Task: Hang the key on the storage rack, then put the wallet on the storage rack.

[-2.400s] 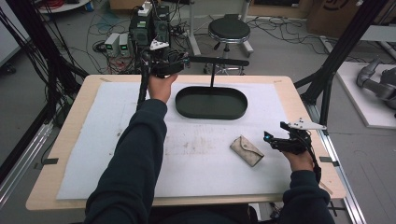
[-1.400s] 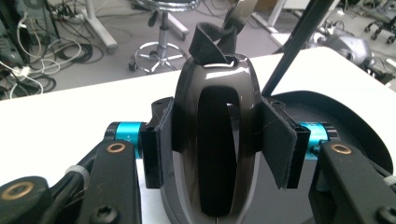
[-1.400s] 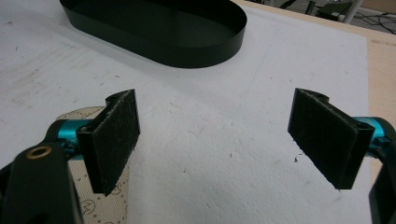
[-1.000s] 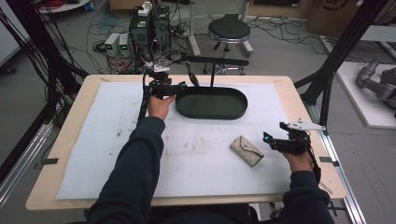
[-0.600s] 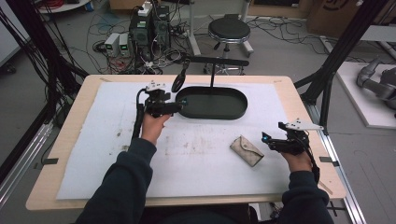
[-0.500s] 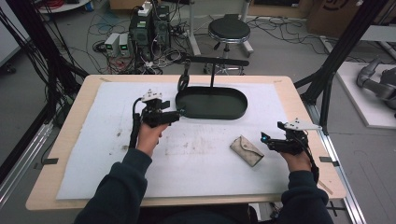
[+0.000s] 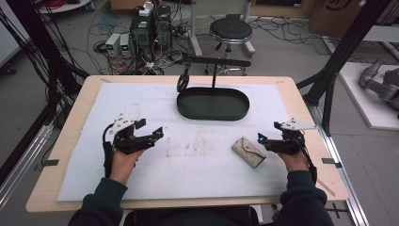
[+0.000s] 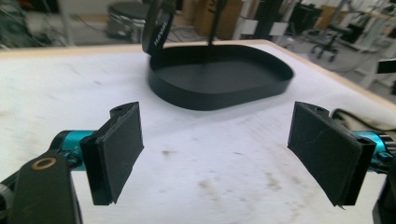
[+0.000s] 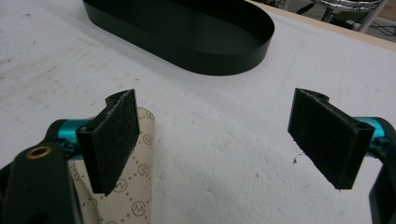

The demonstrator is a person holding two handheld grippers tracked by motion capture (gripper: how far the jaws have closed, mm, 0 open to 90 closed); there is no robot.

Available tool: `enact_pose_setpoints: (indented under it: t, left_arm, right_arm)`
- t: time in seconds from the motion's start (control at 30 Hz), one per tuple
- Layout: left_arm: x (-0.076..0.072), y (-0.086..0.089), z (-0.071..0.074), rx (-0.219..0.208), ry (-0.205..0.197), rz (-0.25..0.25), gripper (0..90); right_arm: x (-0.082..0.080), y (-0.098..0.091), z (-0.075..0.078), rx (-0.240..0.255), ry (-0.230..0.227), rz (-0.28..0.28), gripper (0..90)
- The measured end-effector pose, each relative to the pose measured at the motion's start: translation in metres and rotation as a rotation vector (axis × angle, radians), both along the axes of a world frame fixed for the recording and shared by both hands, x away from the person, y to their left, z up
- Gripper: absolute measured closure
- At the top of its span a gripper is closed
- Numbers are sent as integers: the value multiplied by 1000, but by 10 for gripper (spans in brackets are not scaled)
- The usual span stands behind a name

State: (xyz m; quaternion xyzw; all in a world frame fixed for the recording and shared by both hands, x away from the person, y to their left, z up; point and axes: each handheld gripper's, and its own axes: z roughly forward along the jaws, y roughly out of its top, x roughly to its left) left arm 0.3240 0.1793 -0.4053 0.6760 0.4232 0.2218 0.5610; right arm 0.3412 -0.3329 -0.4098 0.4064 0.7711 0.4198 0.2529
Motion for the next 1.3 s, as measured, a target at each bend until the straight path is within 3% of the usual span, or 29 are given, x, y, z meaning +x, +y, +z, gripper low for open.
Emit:
enact_pose_setpoints:
  t: [0.03,0.07,0.17,0.2,0.33,0.43,0.7,1.0,1.13,1.3]
  left_arm:
    - [-3,7,2,24,-28,26,178]
    - [-3,7,2,24,-28,26,178]
    - [-6,17,0,94,-59,48,178]
    - [-6,20,-1,95,-55,62,178]
    - [-5,32,-3,60,-40,115,178]
    - [-6,37,-3,55,-46,129,178]
    - [-9,34,2,54,-73,107,178]
    - [-6,40,-2,33,-45,113,178]
    - [-6,41,-2,33,-48,110,178]
    - [-8,41,-1,32,-54,108,179]
  right_arm:
    - [1,1,0,-2,-8,4,170]
    - [1,1,0,-2,-8,4,170]
    - [1,4,0,-10,-3,17,170]
    - [2,5,-1,-8,-2,15,170]
    - [2,5,-1,-16,0,13,170]
    - [2,5,-1,-19,-3,7,170]
    - [1,7,0,-19,-4,15,170]
    - [-1,13,-1,-37,0,31,170]
    - [-2,16,-2,-63,3,63,170]
    - [-10,23,-7,-86,41,111,170]
